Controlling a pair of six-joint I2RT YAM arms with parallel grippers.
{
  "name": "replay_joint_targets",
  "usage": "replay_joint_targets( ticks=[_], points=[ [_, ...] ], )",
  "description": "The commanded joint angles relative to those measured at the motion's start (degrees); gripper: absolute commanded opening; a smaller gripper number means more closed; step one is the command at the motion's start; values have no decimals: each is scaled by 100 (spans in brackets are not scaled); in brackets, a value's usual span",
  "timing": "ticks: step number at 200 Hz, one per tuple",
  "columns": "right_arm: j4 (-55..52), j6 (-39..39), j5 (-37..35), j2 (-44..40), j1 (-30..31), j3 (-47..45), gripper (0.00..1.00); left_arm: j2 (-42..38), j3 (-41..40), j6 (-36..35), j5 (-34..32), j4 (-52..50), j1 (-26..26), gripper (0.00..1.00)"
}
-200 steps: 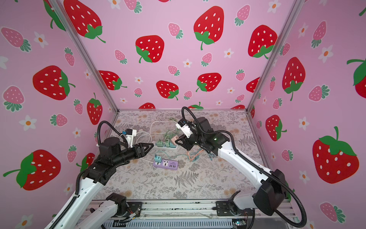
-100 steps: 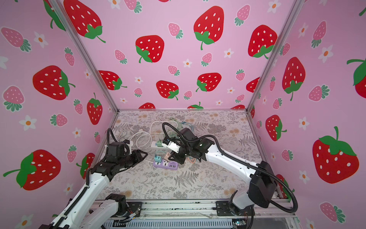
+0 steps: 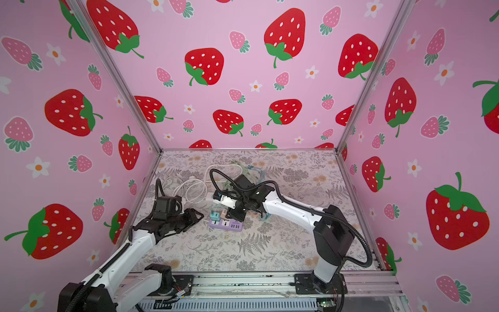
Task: Insert plugs into power strip
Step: Insert the plug into the socket.
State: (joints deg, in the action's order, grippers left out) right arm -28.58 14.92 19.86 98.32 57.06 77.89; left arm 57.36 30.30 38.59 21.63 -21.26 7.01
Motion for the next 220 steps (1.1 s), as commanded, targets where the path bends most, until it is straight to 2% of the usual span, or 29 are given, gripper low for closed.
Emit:
replay_joint_targets(
  ticks=[1, 95, 140, 188, 220],
  points=[
    [-239, 361, -102, 203, 42, 244, 6, 114, -101, -3, 100, 307, -28, 51],
    [-598, 608, -532, 824, 44, 758, 1, 709, -192, -27, 486, 884, -24, 50],
    [-773, 660, -455, 1049, 51, 954, 1, 965, -195, -85, 518, 1013, -25, 48],
    [-959, 706, -447, 1176, 51, 1071, 0, 1159, -192, -123, 605, 1145, -31, 44],
    [-958, 706, -390, 1252, 51, 1114, 0, 1352, -183, -163, 706, 1218, -32, 37]
  ],
)
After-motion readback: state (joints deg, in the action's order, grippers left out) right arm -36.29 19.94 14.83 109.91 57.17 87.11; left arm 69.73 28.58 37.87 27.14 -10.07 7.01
